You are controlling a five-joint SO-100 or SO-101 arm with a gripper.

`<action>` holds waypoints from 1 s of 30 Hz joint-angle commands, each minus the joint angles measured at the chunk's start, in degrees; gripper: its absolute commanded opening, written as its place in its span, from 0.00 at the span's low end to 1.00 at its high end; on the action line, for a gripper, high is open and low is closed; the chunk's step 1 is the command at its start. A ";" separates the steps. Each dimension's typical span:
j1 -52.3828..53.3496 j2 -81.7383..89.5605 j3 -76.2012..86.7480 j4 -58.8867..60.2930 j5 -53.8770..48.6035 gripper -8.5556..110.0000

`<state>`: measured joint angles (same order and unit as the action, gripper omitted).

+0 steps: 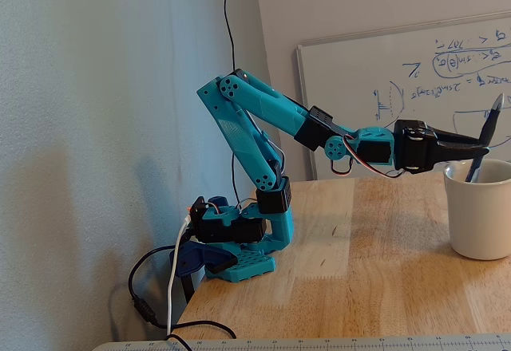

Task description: Grasp a pen and put it in a mug.

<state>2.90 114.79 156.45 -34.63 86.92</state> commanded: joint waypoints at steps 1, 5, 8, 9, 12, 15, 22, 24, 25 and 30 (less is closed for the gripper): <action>-1.23 2.29 -1.23 -2.20 -0.53 0.16; -2.72 5.01 -1.23 -1.41 -0.53 0.26; -4.31 6.68 -1.23 -1.32 -0.53 0.26; -4.48 7.12 -1.23 -1.32 -0.53 0.25; -4.48 9.76 -1.23 -1.05 -0.70 0.24; -4.66 12.48 -1.14 3.52 -3.43 0.23; -5.10 24.43 -1.23 30.50 -25.22 0.23; -5.10 28.04 -1.23 39.11 -33.40 0.23; -5.10 29.79 -1.23 43.15 -37.35 0.23; -5.10 36.91 -1.05 61.00 -54.93 0.23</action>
<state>-1.58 145.81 156.45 15.47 43.59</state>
